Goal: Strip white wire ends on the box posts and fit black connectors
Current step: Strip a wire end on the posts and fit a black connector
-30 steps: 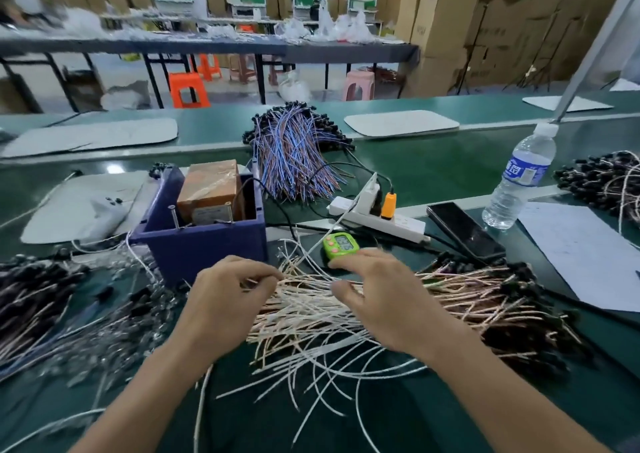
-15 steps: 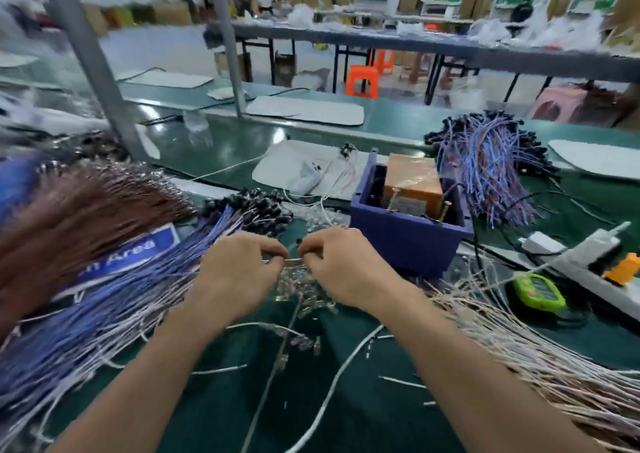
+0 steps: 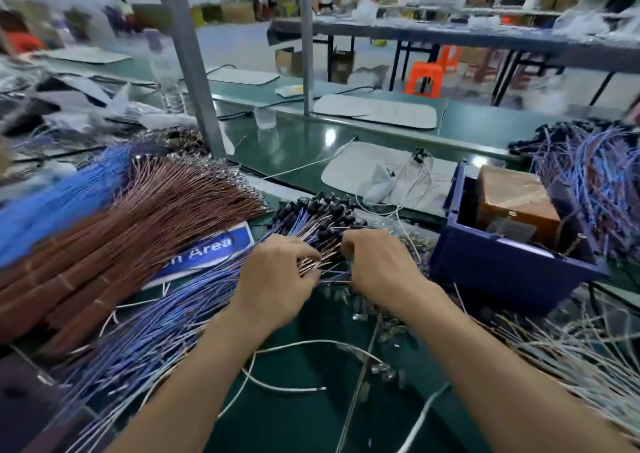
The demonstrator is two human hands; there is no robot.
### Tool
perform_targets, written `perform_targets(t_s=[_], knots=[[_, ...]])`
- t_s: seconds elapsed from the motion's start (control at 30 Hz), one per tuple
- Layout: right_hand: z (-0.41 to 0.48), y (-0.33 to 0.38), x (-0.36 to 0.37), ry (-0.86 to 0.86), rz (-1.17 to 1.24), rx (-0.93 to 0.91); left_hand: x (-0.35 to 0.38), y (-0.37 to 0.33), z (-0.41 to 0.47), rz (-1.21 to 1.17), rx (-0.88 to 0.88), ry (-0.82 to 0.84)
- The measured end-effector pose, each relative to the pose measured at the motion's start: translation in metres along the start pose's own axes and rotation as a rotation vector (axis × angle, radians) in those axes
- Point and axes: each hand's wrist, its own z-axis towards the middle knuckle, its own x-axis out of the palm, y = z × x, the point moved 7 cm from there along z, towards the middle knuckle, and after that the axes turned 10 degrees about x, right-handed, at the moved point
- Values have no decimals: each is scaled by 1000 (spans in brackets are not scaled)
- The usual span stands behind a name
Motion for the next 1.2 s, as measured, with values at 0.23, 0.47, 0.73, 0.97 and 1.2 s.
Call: perform_targets(t_s=[0.23,0.47,0.73,0.97,1.2], knots=[[-12,-12,-8,1,-8,18,17,-1,-1,34,-9,54],[-23,-14,-41,-263,236,-53,-14,5,6,31,-67,-184],[-19,-21,-2,104,-24,74,16,6,15,310,19,66],[-11,-24,10,174,-33,74,20,36,17,43,-13,123],[2,5,2,-15,232,-14,10,83,40,-243,-211,-33]])
